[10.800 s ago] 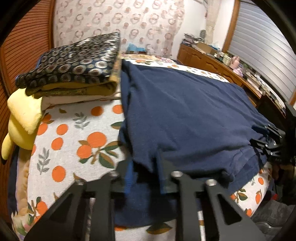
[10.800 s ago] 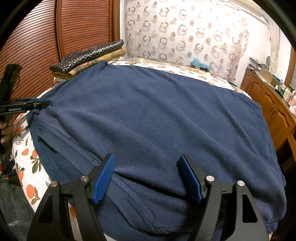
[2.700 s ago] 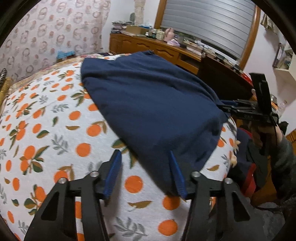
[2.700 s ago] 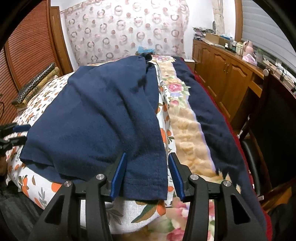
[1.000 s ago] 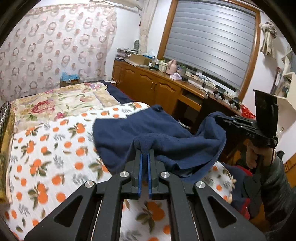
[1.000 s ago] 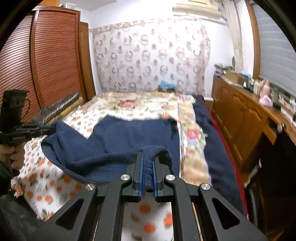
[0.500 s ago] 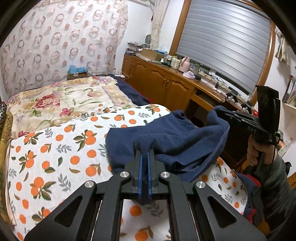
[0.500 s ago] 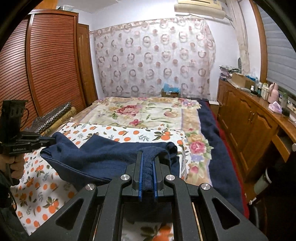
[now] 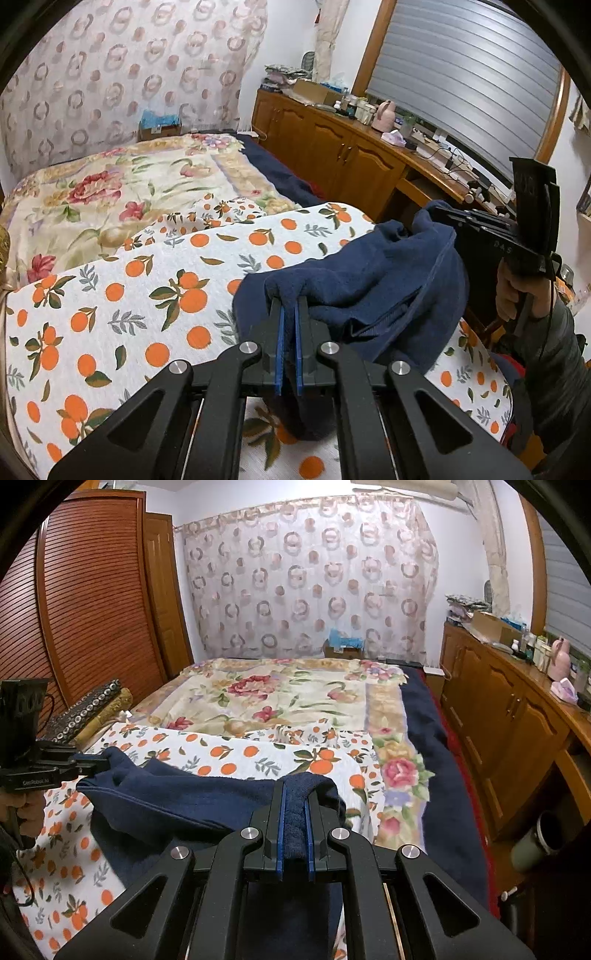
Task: Fold small clothes
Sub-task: 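Fold the shirt over with the left gripper and open it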
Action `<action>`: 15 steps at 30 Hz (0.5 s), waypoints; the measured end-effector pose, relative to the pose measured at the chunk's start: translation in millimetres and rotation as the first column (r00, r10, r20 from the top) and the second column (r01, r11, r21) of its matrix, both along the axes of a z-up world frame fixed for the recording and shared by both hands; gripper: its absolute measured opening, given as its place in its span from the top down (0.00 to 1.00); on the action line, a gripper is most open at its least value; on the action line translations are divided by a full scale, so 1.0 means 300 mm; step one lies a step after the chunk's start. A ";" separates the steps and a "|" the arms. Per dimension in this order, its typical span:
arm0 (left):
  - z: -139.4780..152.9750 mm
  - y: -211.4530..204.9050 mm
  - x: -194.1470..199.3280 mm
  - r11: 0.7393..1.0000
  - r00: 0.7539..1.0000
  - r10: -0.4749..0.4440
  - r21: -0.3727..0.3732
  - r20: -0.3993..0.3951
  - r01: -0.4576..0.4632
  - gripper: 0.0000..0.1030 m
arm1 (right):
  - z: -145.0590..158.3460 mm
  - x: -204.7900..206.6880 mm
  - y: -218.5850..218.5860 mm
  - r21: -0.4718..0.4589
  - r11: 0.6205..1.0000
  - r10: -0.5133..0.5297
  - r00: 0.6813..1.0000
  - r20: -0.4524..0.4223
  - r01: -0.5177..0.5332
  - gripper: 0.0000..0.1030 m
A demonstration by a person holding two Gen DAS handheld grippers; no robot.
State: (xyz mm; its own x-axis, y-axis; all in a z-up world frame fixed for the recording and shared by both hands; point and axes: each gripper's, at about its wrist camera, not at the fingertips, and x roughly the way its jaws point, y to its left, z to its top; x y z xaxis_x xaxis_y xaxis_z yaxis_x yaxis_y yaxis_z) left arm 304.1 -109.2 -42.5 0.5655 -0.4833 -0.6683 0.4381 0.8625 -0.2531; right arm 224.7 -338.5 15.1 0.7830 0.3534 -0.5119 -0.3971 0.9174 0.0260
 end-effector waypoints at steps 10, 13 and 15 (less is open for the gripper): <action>-0.007 0.057 0.033 0.998 0.998 0.064 0.012 0.003 -0.064 0.65 | 0.029 0.051 0.022 -0.037 0.996 -0.080 0.996 -0.038 0.078 0.82; 0.012 0.078 0.014 0.998 0.999 0.051 0.022 0.019 -0.051 0.48 | 0.046 0.010 0.006 -0.039 0.995 -0.094 0.995 -0.035 0.093 0.72; 0.015 0.090 0.003 0.999 0.999 0.048 0.022 0.022 -0.048 0.27 | 0.061 -0.019 -0.005 -0.043 0.992 -0.116 0.993 -0.016 0.115 0.60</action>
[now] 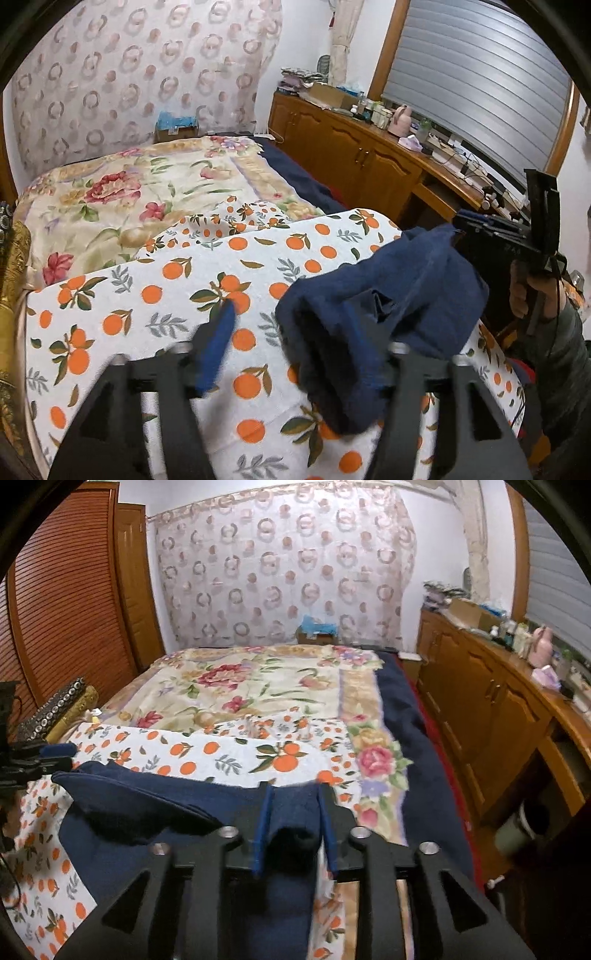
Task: Fold small clothes
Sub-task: 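Fold the shirt over with the left gripper and open it, then grasp the folded shirt with the left gripper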
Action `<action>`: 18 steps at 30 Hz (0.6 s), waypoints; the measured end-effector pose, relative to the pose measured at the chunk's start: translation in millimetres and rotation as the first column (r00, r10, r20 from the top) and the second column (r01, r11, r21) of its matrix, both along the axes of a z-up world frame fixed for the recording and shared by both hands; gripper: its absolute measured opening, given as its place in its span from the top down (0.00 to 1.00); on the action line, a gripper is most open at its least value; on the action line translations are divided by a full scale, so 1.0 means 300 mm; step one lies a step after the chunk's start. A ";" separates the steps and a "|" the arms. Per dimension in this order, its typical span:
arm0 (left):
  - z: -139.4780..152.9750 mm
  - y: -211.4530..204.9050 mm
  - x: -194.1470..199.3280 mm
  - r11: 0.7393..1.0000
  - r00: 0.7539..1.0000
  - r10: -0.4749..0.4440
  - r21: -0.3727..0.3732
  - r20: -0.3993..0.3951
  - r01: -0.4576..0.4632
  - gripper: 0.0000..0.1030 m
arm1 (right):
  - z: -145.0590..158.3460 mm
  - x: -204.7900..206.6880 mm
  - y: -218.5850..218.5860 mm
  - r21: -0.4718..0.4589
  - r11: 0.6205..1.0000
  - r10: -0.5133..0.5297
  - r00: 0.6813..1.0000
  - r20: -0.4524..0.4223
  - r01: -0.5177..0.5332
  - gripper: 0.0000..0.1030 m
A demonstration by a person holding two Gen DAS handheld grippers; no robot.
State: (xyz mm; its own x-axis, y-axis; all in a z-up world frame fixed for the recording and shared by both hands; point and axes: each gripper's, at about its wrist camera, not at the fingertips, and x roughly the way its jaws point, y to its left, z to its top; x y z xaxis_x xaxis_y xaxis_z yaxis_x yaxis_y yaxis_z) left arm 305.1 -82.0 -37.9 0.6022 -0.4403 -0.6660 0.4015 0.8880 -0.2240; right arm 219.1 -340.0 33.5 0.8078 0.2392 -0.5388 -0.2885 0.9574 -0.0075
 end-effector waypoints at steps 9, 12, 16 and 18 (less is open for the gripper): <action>-0.055 -0.023 -0.027 0.998 0.998 -0.053 0.026 -0.032 0.054 0.24 | -0.006 -0.096 -0.044 0.002 1.000 0.002 1.000 -0.026 -0.002 0.51; -0.058 -0.031 -0.034 0.997 0.997 -0.069 0.018 -0.037 0.069 0.24 | -0.023 -0.095 -0.049 0.009 1.000 0.022 0.997 -0.067 -0.022 0.51; -0.057 -0.032 -0.038 0.997 0.997 -0.068 0.018 -0.036 0.069 0.24 | -0.041 -0.065 -0.015 0.003 0.998 0.068 0.992 -0.106 -0.068 0.51; -0.061 -0.026 -0.044 0.998 0.997 -0.065 0.009 -0.042 0.065 0.24 | -0.030 -0.030 -0.014 0.017 0.996 0.086 0.990 -0.110 -0.084 0.51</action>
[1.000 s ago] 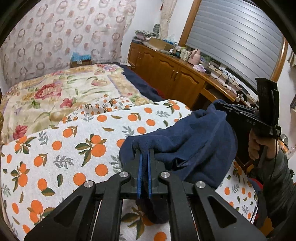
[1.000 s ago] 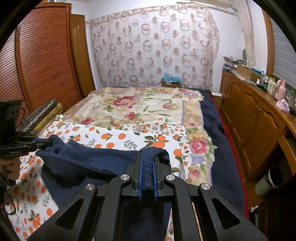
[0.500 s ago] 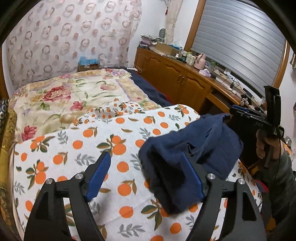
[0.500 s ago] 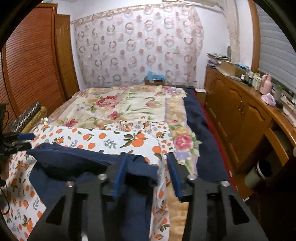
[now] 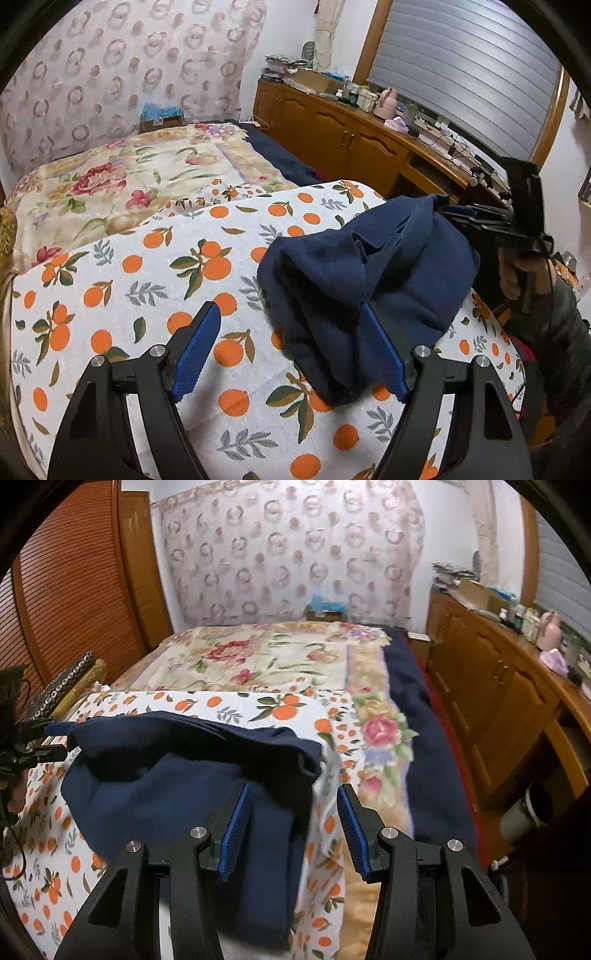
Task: Fold small clothes
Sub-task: 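Grasp the folded shirt with the left gripper, then lift the folded shirt with the left gripper and carry it toward the cloth stack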
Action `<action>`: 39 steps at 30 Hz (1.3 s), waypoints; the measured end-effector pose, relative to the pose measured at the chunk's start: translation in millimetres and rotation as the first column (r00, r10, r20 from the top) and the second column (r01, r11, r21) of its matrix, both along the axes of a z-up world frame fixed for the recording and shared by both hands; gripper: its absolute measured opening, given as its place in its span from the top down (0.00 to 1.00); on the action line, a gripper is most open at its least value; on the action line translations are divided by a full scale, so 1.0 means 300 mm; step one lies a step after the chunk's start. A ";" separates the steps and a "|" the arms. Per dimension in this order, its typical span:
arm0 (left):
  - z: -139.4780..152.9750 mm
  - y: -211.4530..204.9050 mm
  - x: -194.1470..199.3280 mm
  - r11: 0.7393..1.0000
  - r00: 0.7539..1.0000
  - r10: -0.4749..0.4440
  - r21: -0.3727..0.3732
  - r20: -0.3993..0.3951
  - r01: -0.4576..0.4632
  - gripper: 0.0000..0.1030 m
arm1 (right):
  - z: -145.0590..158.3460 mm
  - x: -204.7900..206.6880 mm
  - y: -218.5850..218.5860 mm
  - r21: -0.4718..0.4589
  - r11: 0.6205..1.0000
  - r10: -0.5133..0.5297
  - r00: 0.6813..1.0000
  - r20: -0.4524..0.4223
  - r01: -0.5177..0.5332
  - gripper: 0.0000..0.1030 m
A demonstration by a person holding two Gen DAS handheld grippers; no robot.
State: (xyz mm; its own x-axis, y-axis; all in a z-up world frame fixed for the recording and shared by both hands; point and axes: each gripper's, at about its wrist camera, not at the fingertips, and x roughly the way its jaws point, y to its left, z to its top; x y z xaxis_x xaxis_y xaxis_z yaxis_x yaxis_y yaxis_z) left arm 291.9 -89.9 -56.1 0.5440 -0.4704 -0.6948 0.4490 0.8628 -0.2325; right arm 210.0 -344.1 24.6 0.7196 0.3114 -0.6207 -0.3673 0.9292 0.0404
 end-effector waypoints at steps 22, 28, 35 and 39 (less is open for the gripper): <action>-0.072 -0.047 0.160 0.999 0.995 0.041 0.011 -0.088 -0.040 0.24 | 0.021 0.133 -0.032 -0.032 0.996 -0.079 0.997 0.011 0.080 0.55; -0.108 -0.055 0.183 0.998 0.987 0.012 -0.054 -0.158 -0.020 0.35 | 0.019 0.066 0.001 -0.011 0.998 -0.058 0.998 0.013 0.058 0.48; -0.096 -0.084 0.177 0.992 0.983 -0.057 -0.124 -0.176 0.036 0.79 | -0.004 0.031 -0.019 0.017 0.998 -0.056 0.998 -0.013 0.056 0.47; -0.026 -0.092 0.121 0.994 0.996 -0.045 -0.106 -0.077 0.037 0.89 | 0.007 0.023 -0.026 0.040 0.998 -0.056 0.998 -0.013 0.056 0.47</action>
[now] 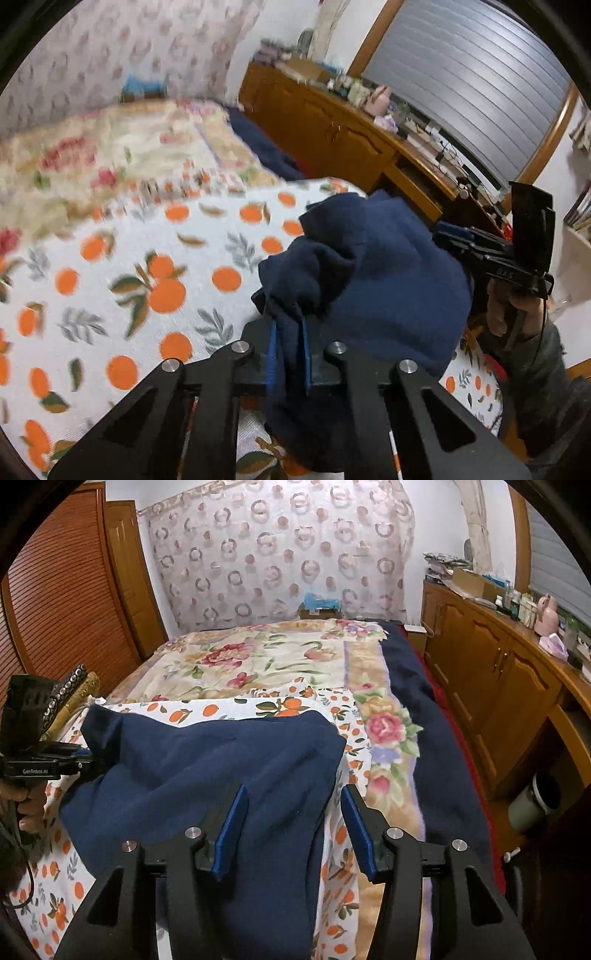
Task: Fold small clothes
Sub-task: 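Lift the folded shirt with the left gripper and carry it toward the cloth stack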
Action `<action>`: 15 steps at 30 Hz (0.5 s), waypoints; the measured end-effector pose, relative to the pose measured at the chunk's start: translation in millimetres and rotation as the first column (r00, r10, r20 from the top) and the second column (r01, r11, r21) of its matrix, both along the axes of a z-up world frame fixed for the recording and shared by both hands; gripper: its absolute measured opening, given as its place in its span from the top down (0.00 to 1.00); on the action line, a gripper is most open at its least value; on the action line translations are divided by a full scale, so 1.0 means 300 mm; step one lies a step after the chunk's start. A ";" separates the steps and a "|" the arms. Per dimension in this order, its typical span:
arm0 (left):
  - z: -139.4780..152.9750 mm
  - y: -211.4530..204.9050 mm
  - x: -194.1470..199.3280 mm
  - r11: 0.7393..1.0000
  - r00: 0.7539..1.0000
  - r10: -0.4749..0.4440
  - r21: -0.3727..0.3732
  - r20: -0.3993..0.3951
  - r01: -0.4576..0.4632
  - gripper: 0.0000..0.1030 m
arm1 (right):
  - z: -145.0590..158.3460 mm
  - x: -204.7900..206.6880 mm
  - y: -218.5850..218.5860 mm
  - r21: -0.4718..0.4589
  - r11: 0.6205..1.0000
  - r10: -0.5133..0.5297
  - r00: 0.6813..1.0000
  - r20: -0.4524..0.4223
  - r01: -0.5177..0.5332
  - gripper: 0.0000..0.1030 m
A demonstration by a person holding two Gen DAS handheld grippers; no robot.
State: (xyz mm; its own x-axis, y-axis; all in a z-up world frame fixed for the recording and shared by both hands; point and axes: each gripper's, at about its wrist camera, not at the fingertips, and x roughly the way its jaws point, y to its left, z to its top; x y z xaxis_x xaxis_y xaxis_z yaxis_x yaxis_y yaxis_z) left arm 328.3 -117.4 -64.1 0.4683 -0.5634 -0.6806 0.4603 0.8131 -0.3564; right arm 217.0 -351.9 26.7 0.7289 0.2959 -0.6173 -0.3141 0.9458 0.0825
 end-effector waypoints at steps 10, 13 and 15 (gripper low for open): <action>0.107 0.132 -0.043 0.998 0.997 0.055 0.007 0.061 -0.056 0.89 | 0.007 -0.002 0.071 0.035 0.997 0.069 0.997 0.019 -0.069 0.40; 0.024 0.154 -0.013 0.996 0.997 0.080 0.031 0.000 -0.080 0.89 | -0.039 0.029 0.106 0.020 0.996 0.084 0.996 -0.011 -0.084 0.37; -0.004 0.151 -0.008 0.995 0.996 0.087 0.044 -0.012 -0.086 0.89 | -0.062 0.061 0.115 0.009 0.997 0.078 0.996 -0.037 -0.077 0.37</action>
State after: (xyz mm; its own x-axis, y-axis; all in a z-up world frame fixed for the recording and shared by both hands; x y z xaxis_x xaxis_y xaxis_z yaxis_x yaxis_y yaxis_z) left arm 325.9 -72.2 -65.2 0.5045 -0.4913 -0.7100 0.3831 0.8643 -0.3258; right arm 235.3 -317.3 8.2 0.6798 0.3551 -0.6416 -0.3829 0.9181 0.1024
